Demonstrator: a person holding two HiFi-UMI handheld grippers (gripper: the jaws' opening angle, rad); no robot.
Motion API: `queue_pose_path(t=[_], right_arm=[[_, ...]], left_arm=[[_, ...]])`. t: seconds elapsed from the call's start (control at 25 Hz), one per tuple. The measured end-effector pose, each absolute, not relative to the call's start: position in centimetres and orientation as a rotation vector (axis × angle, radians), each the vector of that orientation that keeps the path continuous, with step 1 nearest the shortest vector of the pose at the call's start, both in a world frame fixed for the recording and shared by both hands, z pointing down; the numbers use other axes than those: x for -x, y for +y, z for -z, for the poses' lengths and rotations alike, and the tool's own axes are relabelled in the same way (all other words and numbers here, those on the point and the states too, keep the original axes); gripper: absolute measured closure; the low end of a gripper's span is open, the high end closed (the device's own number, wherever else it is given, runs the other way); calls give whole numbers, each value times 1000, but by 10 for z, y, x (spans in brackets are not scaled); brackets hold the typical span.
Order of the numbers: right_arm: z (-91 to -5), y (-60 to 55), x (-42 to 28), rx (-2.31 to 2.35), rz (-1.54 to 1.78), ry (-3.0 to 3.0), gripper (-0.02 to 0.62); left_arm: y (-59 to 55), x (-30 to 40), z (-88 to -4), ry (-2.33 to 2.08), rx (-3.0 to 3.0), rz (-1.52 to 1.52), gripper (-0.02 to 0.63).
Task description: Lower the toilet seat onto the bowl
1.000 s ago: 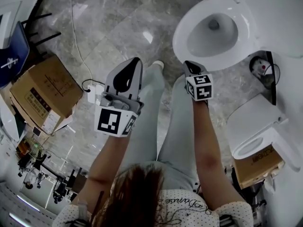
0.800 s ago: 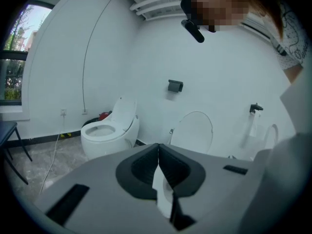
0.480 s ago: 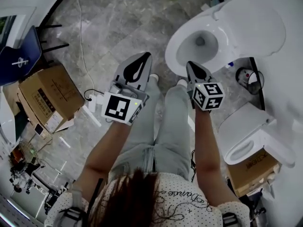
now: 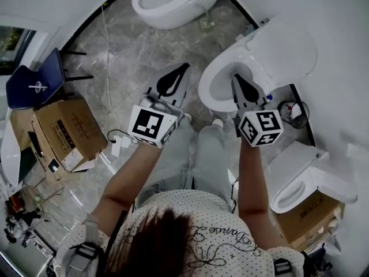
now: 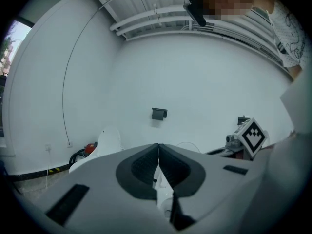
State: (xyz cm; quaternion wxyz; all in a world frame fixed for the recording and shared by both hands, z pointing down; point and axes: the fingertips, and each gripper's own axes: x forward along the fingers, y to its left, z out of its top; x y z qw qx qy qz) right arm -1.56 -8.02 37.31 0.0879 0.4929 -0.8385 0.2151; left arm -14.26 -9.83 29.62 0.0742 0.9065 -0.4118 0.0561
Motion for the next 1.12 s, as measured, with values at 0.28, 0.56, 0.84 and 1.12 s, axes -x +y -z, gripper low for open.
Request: queue_pose_path(t=[0.28, 0.56, 0.84, 1.12], right_arm=[[-281, -86, -12, -1600, -439, -2557, 583], [-214, -66, -9, -1675, -268, -2603, 583], [-181, -45, 5, -1695, -181, -2616, 584], [-167, -28, 2, -1738, -110, -2585, 584]], left_arm=[[-98, 122, -249, -1212, -2774, -133, 600], [-85, 124, -208, -1186, -2826, -69, 600], [-70, 126, -184, -1133, -2864, -30, 600], [-55, 127, -174, -1101, -2895, -5, 600]])
